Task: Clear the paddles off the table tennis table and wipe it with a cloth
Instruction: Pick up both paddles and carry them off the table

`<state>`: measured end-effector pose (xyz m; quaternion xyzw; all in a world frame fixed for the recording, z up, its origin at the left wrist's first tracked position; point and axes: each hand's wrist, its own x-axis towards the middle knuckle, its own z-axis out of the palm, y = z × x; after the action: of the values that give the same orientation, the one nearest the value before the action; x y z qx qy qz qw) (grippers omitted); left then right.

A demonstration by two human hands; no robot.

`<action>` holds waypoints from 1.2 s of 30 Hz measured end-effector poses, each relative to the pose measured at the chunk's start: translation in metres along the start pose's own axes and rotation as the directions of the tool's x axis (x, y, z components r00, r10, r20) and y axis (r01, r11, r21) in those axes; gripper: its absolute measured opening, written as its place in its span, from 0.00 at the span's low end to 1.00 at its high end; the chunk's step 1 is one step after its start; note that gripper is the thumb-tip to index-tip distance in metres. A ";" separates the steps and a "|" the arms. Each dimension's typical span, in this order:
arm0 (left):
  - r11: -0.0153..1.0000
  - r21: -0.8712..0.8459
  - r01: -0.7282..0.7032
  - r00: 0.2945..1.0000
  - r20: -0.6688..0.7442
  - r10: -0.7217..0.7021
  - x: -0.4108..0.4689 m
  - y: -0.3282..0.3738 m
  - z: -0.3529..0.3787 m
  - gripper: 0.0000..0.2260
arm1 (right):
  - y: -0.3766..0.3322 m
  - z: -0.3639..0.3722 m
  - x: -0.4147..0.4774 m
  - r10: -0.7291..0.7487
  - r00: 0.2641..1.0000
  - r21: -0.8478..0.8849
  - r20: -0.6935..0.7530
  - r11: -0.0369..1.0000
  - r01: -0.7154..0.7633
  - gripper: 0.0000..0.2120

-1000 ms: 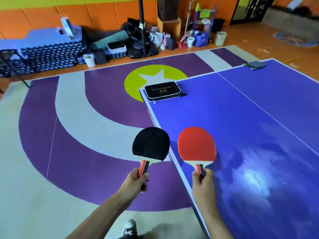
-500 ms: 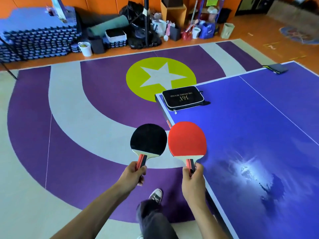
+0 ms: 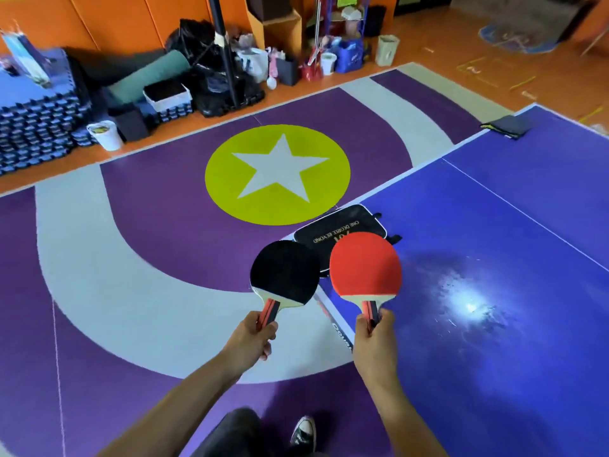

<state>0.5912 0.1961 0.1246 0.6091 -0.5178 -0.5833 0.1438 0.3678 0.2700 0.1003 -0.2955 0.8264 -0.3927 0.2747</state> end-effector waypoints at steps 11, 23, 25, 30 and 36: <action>0.983 0.175 -0.064 0.953 0.304 0.008 0.194 0.074 -0.007 0.07 | -0.034 0.042 0.066 0.249 0.925 0.054 -0.286 0.968 -0.244 0.06; 0.891 0.398 -0.220 0.809 0.585 -0.062 0.302 0.092 0.017 0.05 | -0.084 0.128 0.087 0.543 0.724 0.156 -0.425 0.832 -0.533 0.09; 0.813 0.477 -0.333 0.798 0.602 -0.027 0.306 0.091 0.014 0.09 | -0.088 0.136 0.096 0.562 0.719 0.157 -0.410 0.820 -0.551 0.10; 0.681 0.522 -0.514 0.755 0.652 0.070 0.304 0.093 -0.009 0.17 | -0.097 0.156 0.120 0.566 0.752 0.156 -0.337 0.821 -0.549 0.09; 0.603 0.474 -0.641 0.635 0.769 0.071 0.308 0.093 -0.032 0.25 | -0.107 0.186 0.153 0.595 0.752 0.181 -0.283 0.803 -0.568 0.10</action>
<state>0.5084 -0.1027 0.0331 0.2262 -0.8350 -0.4675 -0.1819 0.4214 0.0169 0.0526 0.0571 0.8935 -0.3652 0.2550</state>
